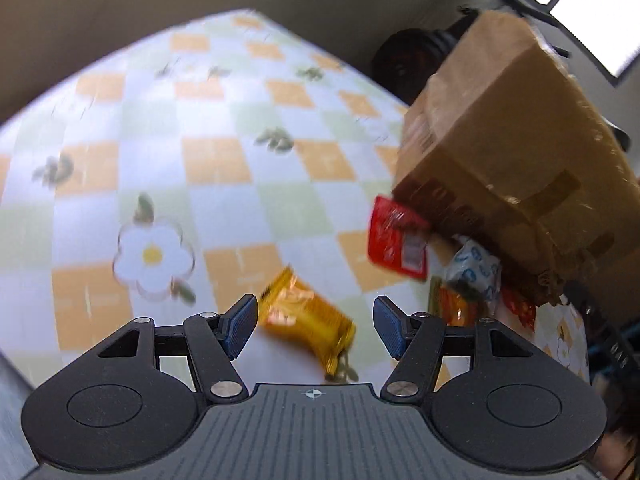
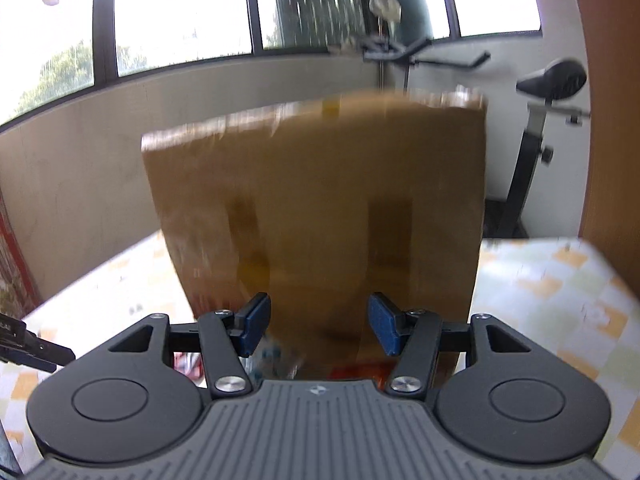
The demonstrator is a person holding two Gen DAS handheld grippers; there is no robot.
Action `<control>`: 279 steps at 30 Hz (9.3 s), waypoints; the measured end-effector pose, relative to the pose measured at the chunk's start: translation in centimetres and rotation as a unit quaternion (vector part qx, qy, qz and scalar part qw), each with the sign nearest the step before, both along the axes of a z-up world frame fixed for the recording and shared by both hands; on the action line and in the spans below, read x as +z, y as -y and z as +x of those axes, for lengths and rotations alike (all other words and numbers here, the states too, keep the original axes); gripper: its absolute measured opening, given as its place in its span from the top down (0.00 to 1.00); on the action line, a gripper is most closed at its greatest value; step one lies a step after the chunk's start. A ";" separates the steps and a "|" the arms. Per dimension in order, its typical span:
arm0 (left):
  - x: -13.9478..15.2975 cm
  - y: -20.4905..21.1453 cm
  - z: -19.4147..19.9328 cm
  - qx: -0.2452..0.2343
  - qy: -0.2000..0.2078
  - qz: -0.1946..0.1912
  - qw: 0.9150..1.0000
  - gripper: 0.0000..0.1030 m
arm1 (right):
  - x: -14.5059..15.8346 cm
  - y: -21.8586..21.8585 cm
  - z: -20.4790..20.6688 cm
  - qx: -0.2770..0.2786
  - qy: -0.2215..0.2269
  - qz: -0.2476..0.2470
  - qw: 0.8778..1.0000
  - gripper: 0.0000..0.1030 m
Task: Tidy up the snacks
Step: 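Grasp yellow candy packet with left tool while right tool grasps small clear packet, then carry both packets over the box and open both tools to drop them, then move both open tools back toward the remaining snacks on the table, then grasp red meat packet with left tool while right tool grasps red candy, then carry red packet with left tool while right tool carries red candy into box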
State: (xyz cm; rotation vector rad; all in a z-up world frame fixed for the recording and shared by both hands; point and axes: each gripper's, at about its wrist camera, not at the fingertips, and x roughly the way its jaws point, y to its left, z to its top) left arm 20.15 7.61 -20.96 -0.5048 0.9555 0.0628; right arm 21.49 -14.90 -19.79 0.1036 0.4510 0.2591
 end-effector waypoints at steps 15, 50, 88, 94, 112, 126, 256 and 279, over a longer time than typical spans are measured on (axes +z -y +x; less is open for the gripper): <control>-2.4 4.0 2.9 -0.029 0.010 0.075 0.997 0.36 | -5.2 0.2 -0.3 -0.019 -0.056 -0.002 0.998 0.44; -3.3 6.2 -0.1 -0.108 0.093 0.171 0.975 0.65 | -6.0 -3.6 0.1 0.080 -0.070 -0.087 0.991 0.64; 2.2 6.4 -0.8 -0.115 0.192 0.177 0.959 0.67 | -3.5 0.6 -1.3 0.035 -0.030 0.009 0.999 0.81; 7.6 8.3 0.0 -0.147 0.274 0.167 0.936 0.67 | 1.5 1.9 -2.3 0.032 0.039 0.026 0.998 0.81; 15.6 17.5 14.3 -0.197 0.305 0.121 0.924 0.66 | 12.2 3.2 7.8 -0.038 0.098 -0.031 0.994 0.81; 13.5 18.6 16.4 -0.218 0.262 0.171 0.924 0.58 | 10.6 4.7 8.5 -0.050 0.061 -0.036 0.996 0.80; -4.0 10.6 11.6 -0.149 0.103 0.220 0.959 0.25 | -6.5 0.4 3.0 0.078 -0.041 -0.111 0.990 0.71; -2.3 9.5 6.4 -0.132 0.147 0.174 0.965 0.43 | -6.5 0.3 3.0 0.077 -0.039 -0.114 0.990 0.71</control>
